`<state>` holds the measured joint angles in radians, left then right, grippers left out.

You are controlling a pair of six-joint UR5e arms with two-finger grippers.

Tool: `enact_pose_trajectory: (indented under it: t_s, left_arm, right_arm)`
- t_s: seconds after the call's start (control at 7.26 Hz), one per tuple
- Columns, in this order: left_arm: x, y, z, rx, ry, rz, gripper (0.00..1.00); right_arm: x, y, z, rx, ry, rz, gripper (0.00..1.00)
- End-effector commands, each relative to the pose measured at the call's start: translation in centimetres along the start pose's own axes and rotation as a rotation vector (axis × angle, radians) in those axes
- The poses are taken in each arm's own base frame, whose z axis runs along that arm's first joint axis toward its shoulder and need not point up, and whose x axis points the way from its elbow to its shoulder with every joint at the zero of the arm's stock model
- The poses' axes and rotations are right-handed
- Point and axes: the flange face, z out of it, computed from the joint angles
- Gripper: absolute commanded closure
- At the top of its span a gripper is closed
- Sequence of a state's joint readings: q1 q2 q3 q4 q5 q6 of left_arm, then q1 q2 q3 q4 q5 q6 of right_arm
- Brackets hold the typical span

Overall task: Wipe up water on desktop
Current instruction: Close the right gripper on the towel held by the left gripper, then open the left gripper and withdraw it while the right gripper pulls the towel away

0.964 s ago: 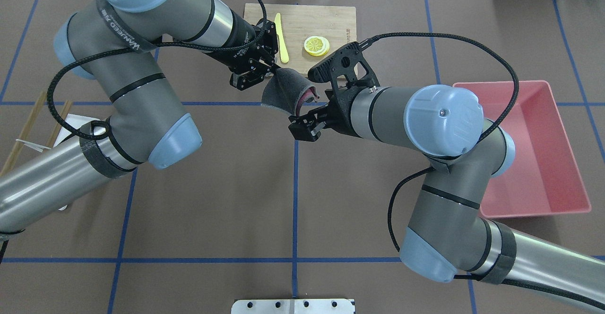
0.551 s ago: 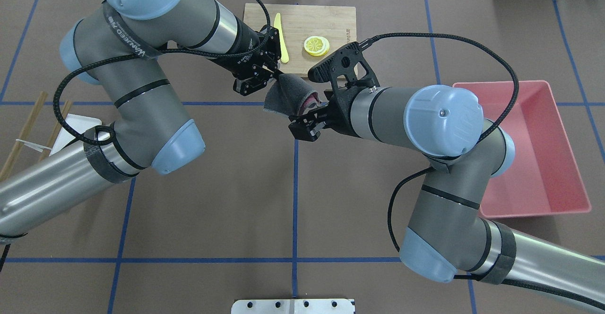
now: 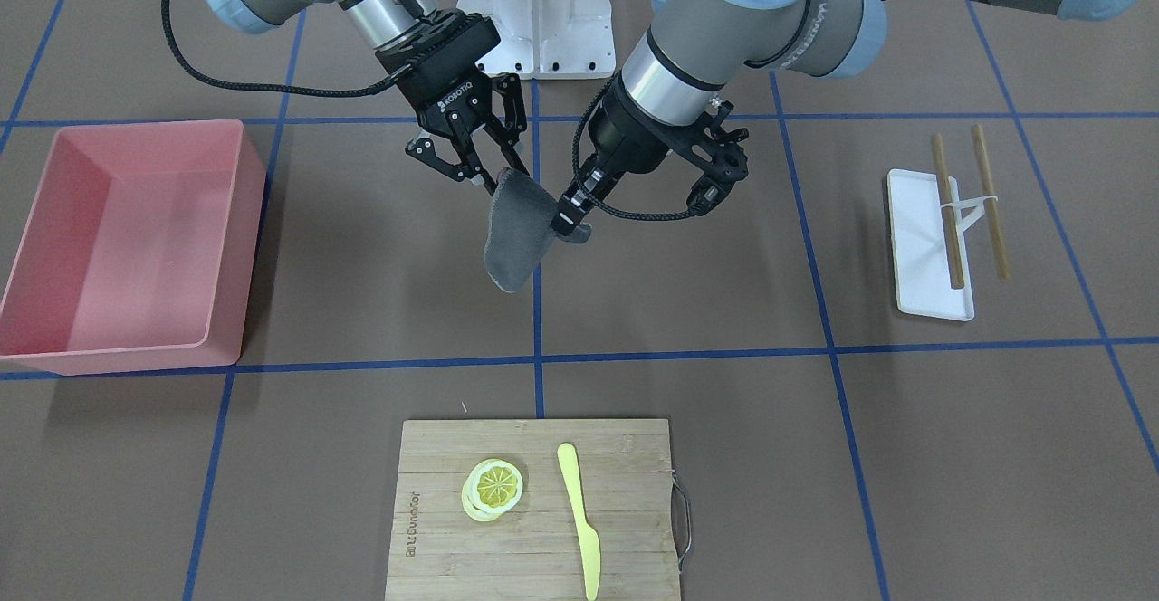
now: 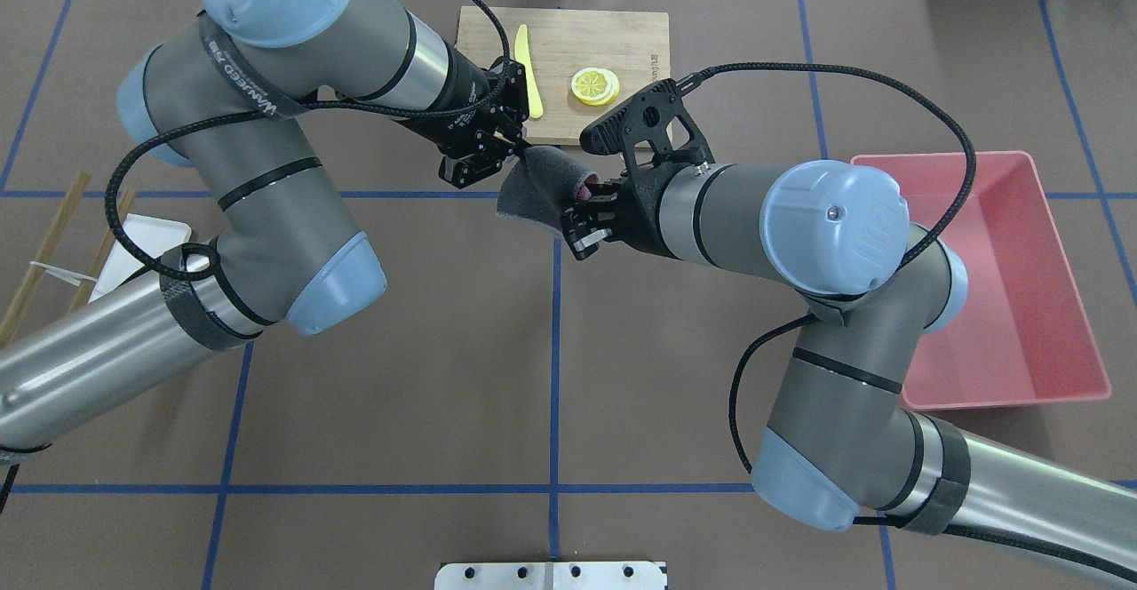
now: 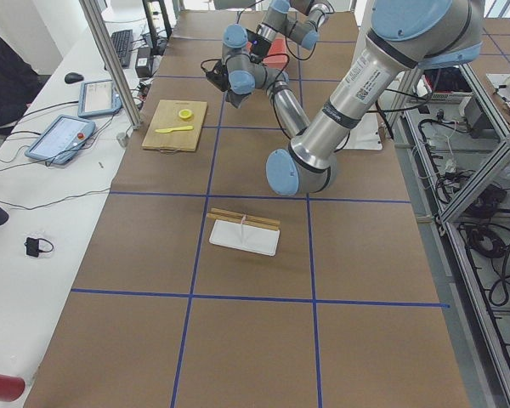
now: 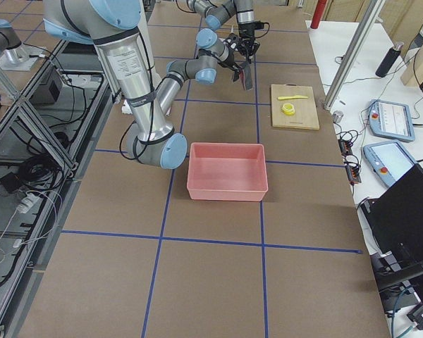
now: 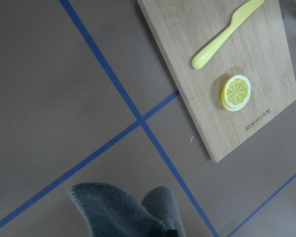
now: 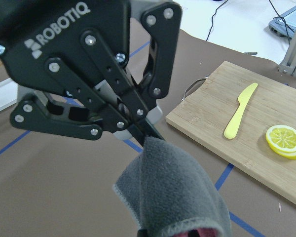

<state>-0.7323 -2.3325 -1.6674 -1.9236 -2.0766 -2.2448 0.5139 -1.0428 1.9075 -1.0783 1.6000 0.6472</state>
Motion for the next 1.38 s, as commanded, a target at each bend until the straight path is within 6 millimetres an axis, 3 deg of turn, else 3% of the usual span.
enact_pose_trajectory:
  t_s: [0.0,0.14,0.28,0.41,0.55,0.69,0.96,1.1,1.24]
  left_arm:
    - [-0.3,0.3,0.3,-0.004,-0.006,0.004,1.0]
    - [-0.2,0.4,0.3,-0.003,-0.004,0.005,1.0]
    - [-0.2,0.4,0.3,-0.003,-0.004,0.011,1.0]
    - [-0.2,0.4,0.2,-0.005,-0.002,0.014,1.0]
    - [-0.3,0.4,0.3,-0.005,-0.002,0.055,0.24]
    - [-0.1,0.3,0.0,0.021,0.024,0.099,0.02]
    - [-0.9,-0.7,0.0,0.069,0.045,0.097,0.02]
    - [-2.1,-1.6,-1.0,0.089,0.027,0.102,0.02]
    - [-2.8,-2.3,-3.7,0.127,0.002,0.126,0.02]
  right_arm:
    - [0.0,0.0,0.0,0.001,-0.001,0.002,0.74]
    - [0.0,0.0,0.0,0.001,-0.001,0.003,0.9]
    - [0.1,0.0,0.0,0.001,0.001,0.004,1.0]
    - [0.2,0.1,0.0,0.0,0.002,0.004,1.0]
    - [0.2,0.1,-0.1,0.0,0.002,0.004,1.0]
    - [0.2,0.1,0.0,0.0,0.004,0.004,1.0]
    - [1.2,0.4,0.1,0.003,0.049,0.005,1.0]
    - [2.2,1.0,0.1,-0.002,0.07,0.005,1.0]
    - [4.1,1.4,0.1,-0.037,0.115,0.009,1.0]
